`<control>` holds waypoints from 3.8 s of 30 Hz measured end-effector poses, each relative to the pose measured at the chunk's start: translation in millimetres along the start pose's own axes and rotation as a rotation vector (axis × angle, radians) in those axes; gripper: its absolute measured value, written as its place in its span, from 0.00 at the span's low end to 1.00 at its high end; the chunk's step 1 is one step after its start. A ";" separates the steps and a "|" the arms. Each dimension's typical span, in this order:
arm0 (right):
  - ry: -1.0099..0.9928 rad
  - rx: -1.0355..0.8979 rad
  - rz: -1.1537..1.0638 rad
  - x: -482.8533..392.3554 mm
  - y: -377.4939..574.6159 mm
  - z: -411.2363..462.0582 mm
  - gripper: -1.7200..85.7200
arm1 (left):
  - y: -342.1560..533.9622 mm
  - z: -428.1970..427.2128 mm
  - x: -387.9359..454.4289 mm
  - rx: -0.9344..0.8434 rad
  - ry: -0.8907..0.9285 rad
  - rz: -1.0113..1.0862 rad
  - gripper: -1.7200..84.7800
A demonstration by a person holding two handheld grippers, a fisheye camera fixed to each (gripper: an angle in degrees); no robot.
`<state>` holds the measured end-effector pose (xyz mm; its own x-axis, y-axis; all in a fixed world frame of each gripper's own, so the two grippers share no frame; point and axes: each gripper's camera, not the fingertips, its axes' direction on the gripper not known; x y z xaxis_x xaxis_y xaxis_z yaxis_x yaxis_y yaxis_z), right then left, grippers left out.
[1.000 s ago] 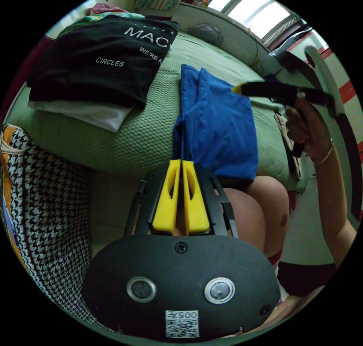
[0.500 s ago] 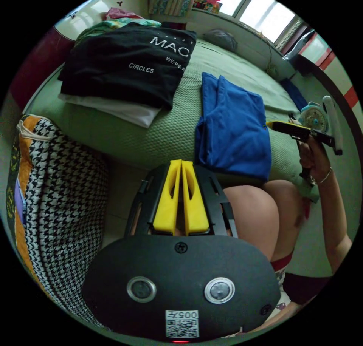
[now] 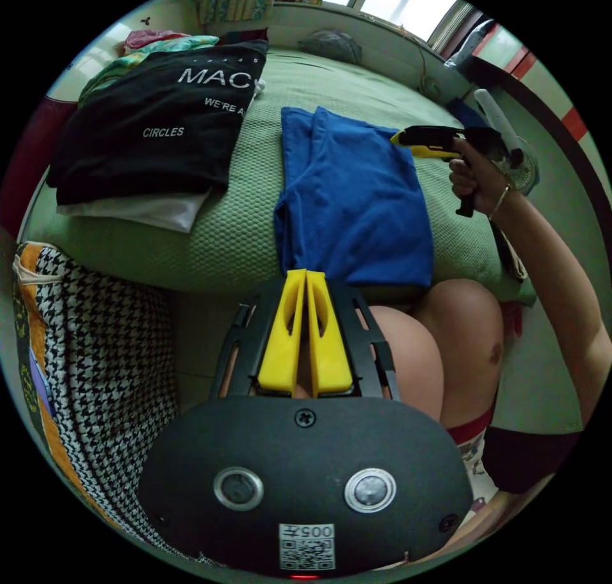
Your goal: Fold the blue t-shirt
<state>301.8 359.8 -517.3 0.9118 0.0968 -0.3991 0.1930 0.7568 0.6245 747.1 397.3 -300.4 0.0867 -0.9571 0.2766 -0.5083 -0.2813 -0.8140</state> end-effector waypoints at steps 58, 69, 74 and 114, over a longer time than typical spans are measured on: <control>-0.023 0.016 0.036 -5.3 -1.7 -19.6 0.07 | -136.8 -35.9 1.5 -0.144 -0.046 0.025 0.08; 0.166 0.133 -0.156 -130.0 54.7 -91.5 0.03 | -106.0 -126.5 -11.5 -0.028 0.068 0.073 0.08; 0.156 0.185 -0.170 -178.9 80.4 -125.5 0.03 | -82.6 -187.3 -20.7 0.063 0.094 0.096 0.08; 0.088 0.098 -0.392 -455.9 145.2 47.4 0.10 | -159.3 -315.4 -161.2 0.138 -0.204 -0.112 0.07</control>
<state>-68.7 394.9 -212.9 0.7285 -0.1284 -0.6729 0.5573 0.6823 0.4732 543.9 618.4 -54.3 0.3134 -0.9099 0.2716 -0.3656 -0.3796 -0.8498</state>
